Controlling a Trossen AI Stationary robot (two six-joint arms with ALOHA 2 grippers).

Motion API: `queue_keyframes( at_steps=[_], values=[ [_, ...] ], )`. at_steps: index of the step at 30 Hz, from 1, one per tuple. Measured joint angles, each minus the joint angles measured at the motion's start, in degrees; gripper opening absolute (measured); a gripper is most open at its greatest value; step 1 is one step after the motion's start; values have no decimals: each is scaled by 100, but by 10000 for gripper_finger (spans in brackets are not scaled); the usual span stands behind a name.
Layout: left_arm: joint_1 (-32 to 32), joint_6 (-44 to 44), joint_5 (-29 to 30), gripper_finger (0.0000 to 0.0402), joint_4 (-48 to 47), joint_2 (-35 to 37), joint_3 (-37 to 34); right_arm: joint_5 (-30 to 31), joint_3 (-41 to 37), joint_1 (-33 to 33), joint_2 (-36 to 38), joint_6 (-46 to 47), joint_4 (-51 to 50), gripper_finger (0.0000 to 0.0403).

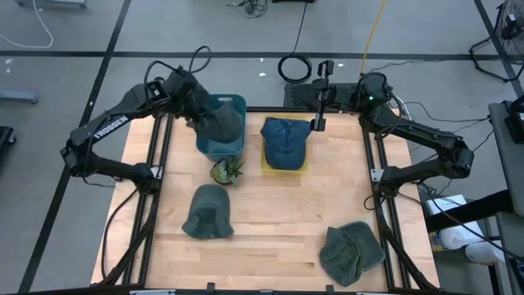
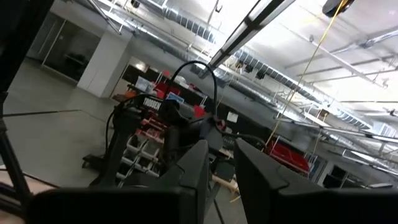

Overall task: Pick & Place hat
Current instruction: Put the top right black cap into the blue bin

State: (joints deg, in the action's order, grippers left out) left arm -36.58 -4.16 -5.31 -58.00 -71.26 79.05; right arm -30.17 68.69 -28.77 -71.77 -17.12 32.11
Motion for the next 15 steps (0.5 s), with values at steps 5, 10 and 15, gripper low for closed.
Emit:
queue_keyframes(
  at_steps=[5, 10, 15],
  values=[
    [0, -1206, 27, 27, 39, 0, 0, 5, 0, 0, 0, -2, -44, 63],
    [-6, -1841, -68, 27, -343, 0, 2, 9, 0, 0, 0, -2, -41, 63],
    [-51, -2126, -65, 27, -605, -212, -70, 194, 0, 0, 0, -4, -37, 63]
  ],
)
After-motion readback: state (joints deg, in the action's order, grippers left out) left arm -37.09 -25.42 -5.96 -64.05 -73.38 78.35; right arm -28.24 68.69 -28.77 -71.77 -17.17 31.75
